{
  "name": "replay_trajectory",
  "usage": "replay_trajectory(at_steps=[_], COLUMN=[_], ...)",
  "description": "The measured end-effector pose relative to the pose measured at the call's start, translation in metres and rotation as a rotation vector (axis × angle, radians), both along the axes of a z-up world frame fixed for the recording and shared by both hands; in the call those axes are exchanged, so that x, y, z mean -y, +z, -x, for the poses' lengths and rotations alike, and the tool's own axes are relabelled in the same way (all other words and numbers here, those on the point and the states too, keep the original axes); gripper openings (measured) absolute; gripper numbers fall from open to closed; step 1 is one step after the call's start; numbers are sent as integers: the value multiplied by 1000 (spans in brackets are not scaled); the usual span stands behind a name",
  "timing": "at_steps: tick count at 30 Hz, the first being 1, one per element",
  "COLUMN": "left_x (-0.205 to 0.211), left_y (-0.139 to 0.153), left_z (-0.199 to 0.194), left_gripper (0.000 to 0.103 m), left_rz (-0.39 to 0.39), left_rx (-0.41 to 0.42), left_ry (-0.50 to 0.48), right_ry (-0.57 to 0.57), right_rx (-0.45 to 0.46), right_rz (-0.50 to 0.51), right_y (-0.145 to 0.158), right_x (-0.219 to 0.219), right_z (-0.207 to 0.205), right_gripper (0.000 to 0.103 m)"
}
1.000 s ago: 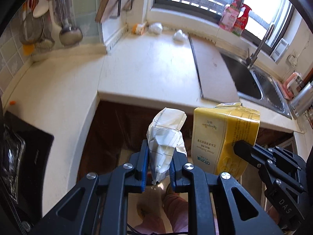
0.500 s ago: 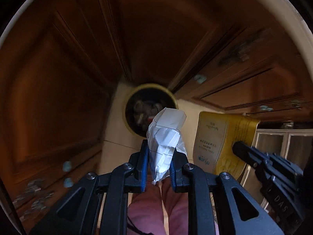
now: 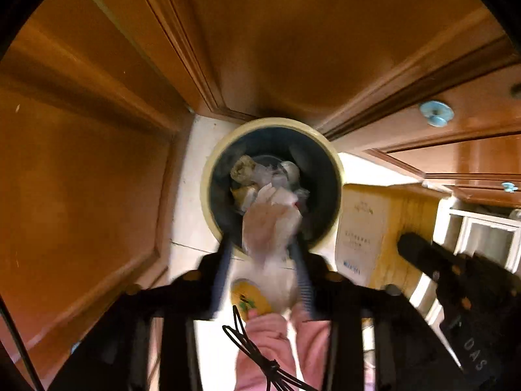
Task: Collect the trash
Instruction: 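Open both tools to drop the tissue and box into the bin, then raise both open tools back up toward the counter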
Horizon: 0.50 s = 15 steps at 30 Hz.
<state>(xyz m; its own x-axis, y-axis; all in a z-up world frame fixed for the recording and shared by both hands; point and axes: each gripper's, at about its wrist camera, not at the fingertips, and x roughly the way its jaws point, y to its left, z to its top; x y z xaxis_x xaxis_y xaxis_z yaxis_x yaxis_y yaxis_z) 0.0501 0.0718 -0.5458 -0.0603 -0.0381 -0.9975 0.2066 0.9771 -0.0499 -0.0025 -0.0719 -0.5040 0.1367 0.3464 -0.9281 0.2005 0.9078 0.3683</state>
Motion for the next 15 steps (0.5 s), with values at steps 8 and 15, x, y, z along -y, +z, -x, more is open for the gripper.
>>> replay_trajectory(at_steps=[8, 15], left_x=[-23, -40], left_y=[23, 52], left_z=[0, 15], left_gripper=[69, 72], left_rz=[-70, -97], left_rx=[88, 93], left_ry=[13, 53], right_ry=[23, 3], right_rx=[-58, -72], right_rz=[24, -24], right_y=[-23, -1], right_x=[-27, -30], right_z=[-37, -25], right_gripper=[5, 33])
